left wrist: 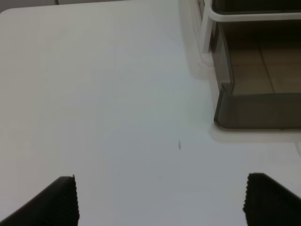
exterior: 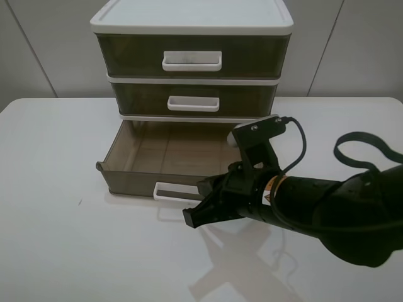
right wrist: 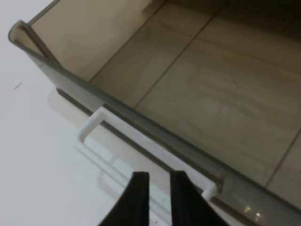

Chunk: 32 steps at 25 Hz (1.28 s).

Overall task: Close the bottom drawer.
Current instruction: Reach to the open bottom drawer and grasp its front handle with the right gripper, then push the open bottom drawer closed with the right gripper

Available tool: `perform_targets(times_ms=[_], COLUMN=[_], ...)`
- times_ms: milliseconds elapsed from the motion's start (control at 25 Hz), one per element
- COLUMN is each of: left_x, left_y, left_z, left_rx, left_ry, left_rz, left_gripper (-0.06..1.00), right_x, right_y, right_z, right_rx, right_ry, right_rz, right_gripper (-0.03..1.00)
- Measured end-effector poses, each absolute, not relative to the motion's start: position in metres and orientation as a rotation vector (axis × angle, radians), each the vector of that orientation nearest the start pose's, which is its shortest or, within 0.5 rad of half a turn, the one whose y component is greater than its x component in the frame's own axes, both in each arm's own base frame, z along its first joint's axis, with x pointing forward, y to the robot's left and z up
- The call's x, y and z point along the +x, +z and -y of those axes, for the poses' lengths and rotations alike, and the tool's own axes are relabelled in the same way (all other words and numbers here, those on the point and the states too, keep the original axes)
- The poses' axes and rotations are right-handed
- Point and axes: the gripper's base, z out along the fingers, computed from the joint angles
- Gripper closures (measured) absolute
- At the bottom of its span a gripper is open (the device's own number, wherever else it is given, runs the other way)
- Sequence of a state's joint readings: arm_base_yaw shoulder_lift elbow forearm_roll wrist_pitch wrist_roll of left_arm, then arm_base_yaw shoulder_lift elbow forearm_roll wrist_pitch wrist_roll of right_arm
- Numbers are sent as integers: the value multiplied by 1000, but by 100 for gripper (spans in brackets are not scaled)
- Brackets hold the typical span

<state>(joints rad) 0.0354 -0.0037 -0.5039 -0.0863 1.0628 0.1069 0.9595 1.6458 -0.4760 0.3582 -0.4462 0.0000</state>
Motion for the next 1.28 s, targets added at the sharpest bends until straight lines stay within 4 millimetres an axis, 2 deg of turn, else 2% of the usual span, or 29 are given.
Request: perform_targets(times_ms=[360,520,760,1080,1280], left_x=[-6,-6,-6,-6,-6], left_y=[278,278,278,278,278], left_z=[7,7,7,7,7], left_rx=[77,77,77,77,77], left_ry=[-14,-14,-14,-14,-14], left_rz=[-2034,-2034,-2034,-2034,-2034], left_gripper=[23,23,23,23,23], right_x=[175,181,184,190,195], right_y=[125,114,99,100,92], right_z=[-237,-245,-248,-247,-245], right_rx=[-734,-750,-742,-647,-612], right_ry=[530,516,496,498,475], right_rz=[-2148,-2161,-2160,-2121,-2123], right_gripper=[95,95,95,95,95])
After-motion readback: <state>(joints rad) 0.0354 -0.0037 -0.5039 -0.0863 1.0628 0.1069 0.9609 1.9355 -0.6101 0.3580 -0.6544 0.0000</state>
